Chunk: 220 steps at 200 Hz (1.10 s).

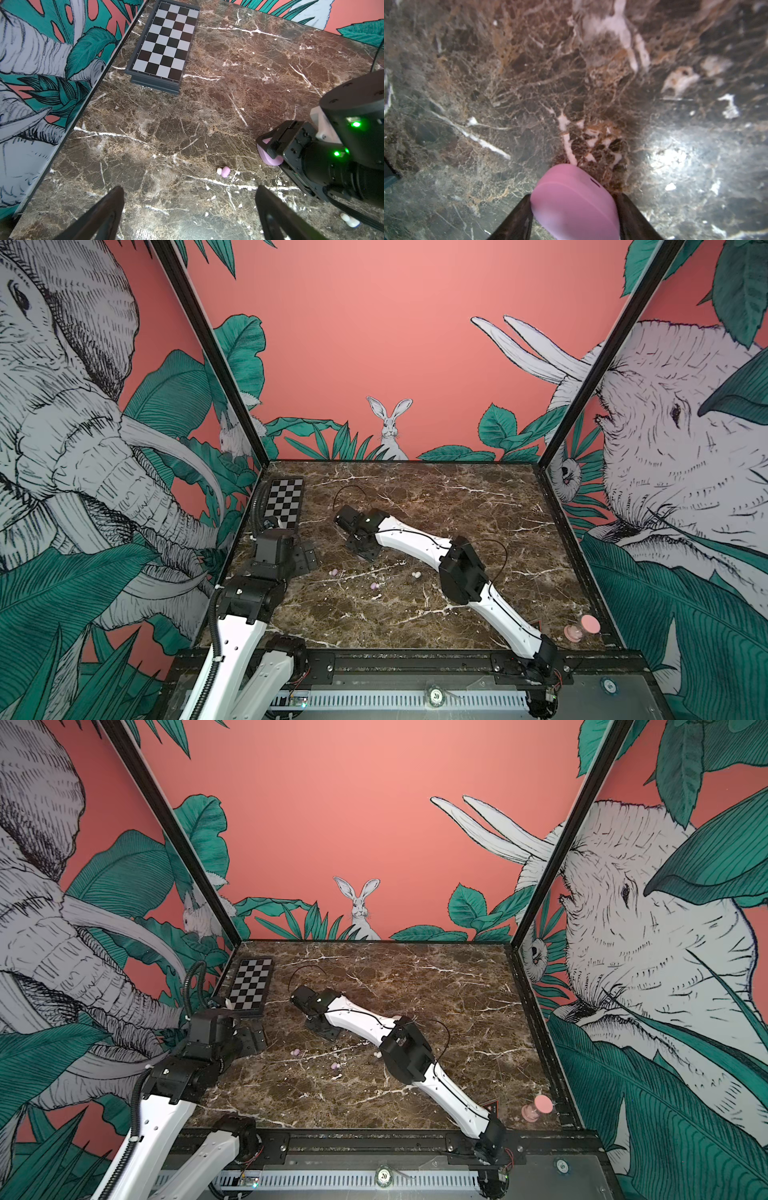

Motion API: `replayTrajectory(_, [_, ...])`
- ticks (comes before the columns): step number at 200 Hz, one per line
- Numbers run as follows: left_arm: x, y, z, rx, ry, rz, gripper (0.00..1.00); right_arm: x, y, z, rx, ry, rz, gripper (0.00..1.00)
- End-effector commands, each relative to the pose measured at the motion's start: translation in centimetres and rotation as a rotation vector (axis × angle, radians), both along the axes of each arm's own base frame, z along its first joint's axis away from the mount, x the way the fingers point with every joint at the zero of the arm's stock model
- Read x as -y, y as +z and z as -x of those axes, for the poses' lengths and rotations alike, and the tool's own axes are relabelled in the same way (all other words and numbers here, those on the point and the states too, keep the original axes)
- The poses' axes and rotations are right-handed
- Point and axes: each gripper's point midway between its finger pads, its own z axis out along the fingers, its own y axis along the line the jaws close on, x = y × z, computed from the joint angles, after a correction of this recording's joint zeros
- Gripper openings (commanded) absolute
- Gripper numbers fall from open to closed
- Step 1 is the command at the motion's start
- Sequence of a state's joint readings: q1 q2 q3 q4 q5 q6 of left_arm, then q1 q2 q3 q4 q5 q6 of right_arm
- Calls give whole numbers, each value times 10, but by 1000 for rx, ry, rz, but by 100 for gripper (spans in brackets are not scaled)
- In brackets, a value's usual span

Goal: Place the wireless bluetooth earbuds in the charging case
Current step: 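Lower the right gripper and close it on the pink oval case, then lift the pink case and carry it toward the white earbuds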

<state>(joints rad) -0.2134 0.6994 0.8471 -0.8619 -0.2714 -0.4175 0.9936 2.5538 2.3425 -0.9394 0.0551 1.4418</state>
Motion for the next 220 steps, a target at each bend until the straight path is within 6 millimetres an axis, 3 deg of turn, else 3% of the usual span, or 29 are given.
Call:
replayTrajectory(1, [-1,-4,0,-8,6,-7,99,13,19,6,-3,55,27,60])
replayTrajectory(53, [-3,-3,1,-7,12,-13,99,20,36,20,11,298,59,60])
replayTrajectory(93, [-3,-4,1,-9,16,-16,99,49,39,33,-1,476,133,59])
replayTrajectory(158, [-4,-4,1,-14,22,-19,99,66,22,45,-54,711,43,60])
replayTrajectory(220, [-5,-5,1,-17,24,-22,99,90,10,42,-27,788,156,61])
